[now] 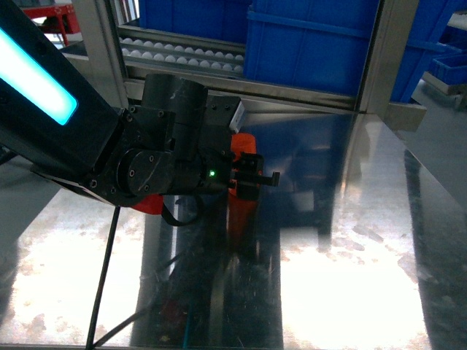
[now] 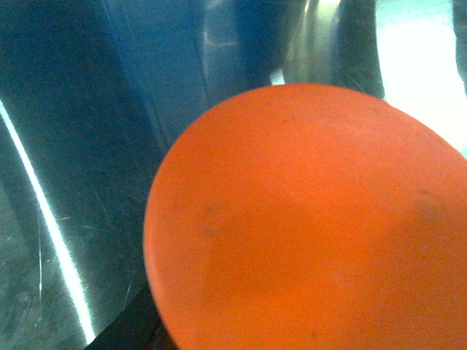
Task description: Pick capacitor and pack into box
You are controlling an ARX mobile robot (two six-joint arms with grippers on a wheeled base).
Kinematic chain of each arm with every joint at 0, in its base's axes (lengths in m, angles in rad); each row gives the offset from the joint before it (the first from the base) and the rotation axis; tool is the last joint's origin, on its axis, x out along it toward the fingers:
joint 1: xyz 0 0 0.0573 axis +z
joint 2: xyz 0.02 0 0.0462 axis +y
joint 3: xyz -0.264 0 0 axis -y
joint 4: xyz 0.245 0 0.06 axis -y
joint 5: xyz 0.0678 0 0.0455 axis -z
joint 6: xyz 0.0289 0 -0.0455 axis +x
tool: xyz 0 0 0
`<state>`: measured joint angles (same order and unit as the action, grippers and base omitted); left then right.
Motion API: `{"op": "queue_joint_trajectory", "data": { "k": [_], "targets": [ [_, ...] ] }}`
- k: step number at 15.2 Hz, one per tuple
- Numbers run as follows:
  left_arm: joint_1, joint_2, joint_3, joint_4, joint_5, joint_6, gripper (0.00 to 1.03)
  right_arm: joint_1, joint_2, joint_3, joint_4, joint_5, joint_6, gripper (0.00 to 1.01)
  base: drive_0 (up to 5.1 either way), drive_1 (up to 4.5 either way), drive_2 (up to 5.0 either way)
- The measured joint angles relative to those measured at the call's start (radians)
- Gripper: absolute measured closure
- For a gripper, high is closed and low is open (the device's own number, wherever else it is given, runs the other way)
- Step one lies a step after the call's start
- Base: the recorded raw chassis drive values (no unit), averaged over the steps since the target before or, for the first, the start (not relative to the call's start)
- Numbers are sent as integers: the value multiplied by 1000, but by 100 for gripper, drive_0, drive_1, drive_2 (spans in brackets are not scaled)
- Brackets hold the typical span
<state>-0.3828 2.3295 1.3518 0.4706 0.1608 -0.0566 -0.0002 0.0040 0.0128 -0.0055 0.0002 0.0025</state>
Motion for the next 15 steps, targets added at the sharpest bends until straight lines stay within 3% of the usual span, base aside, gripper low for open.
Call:
{"op": "queue_joint_trajectory", "data": {
  "k": [3, 6, 8, 12, 15],
  "targets": [
    [36, -171, -145, 157, -63, -18, 57, 0, 0, 0, 0, 0, 0, 3, 0, 0, 0],
    [92, -537, -412, 399, -193, 52, 57, 0, 0, 0, 0, 0, 0, 3, 0, 0, 0],
    [96, -765, -641, 506, -251, 99, 57, 0, 0, 0, 0, 0, 0, 3, 0, 0, 0],
    [66, -1184, -963, 417, -381, 103, 57, 0, 0, 0, 0, 0, 0, 3, 0, 0, 0],
    [45, -1406, -1052, 314, -415, 82, 57, 0, 0, 0, 0, 0, 0, 3, 0, 0, 0]
  ]
}}
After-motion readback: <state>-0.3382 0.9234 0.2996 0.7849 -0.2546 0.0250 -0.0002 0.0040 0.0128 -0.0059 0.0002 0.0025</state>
